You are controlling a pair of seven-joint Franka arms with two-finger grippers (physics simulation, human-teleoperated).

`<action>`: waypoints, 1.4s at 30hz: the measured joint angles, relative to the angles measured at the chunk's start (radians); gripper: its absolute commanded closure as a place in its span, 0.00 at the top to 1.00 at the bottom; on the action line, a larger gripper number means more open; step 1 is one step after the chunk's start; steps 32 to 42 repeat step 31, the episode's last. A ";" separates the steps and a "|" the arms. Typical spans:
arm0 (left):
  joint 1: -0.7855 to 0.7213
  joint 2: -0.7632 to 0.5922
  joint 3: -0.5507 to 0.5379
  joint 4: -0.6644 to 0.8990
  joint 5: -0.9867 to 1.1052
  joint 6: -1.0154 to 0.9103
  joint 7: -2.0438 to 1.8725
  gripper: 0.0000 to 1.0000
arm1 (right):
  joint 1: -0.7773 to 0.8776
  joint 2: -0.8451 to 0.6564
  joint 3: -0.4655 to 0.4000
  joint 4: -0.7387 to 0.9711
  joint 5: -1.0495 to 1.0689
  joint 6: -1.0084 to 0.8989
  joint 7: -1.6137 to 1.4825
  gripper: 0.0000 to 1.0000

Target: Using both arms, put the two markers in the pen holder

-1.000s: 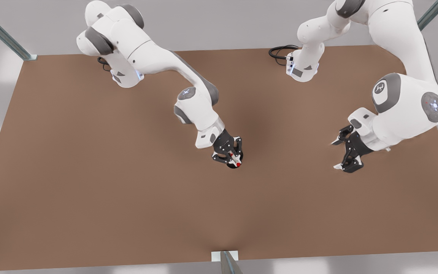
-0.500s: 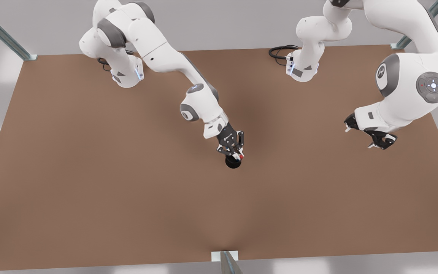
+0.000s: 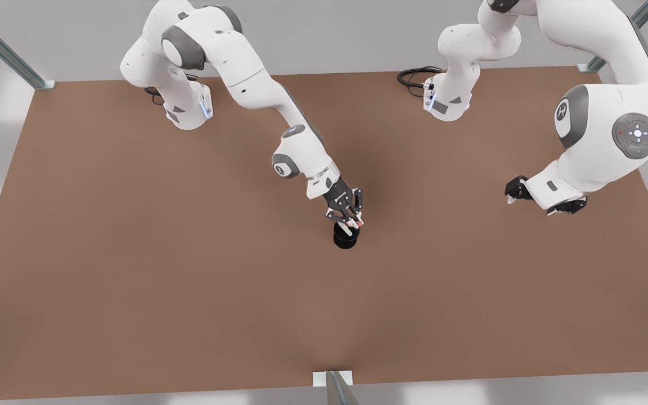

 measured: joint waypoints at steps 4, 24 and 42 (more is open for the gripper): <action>0.000 0.000 0.000 0.000 0.000 0.001 -0.058 1.00 | 0.086 0.052 -0.077 0.008 0.112 0.055 0.002 0.81; -0.006 0.027 -0.004 0.028 -0.019 -0.005 -0.210 1.00 | -1.129 -0.575 0.371 0.224 0.063 -1.254 -0.202 1.00; -0.008 0.037 -0.005 0.038 -0.020 -0.008 -0.233 1.00 | -1.147 -0.421 0.524 0.490 -0.054 -1.657 -0.239 1.00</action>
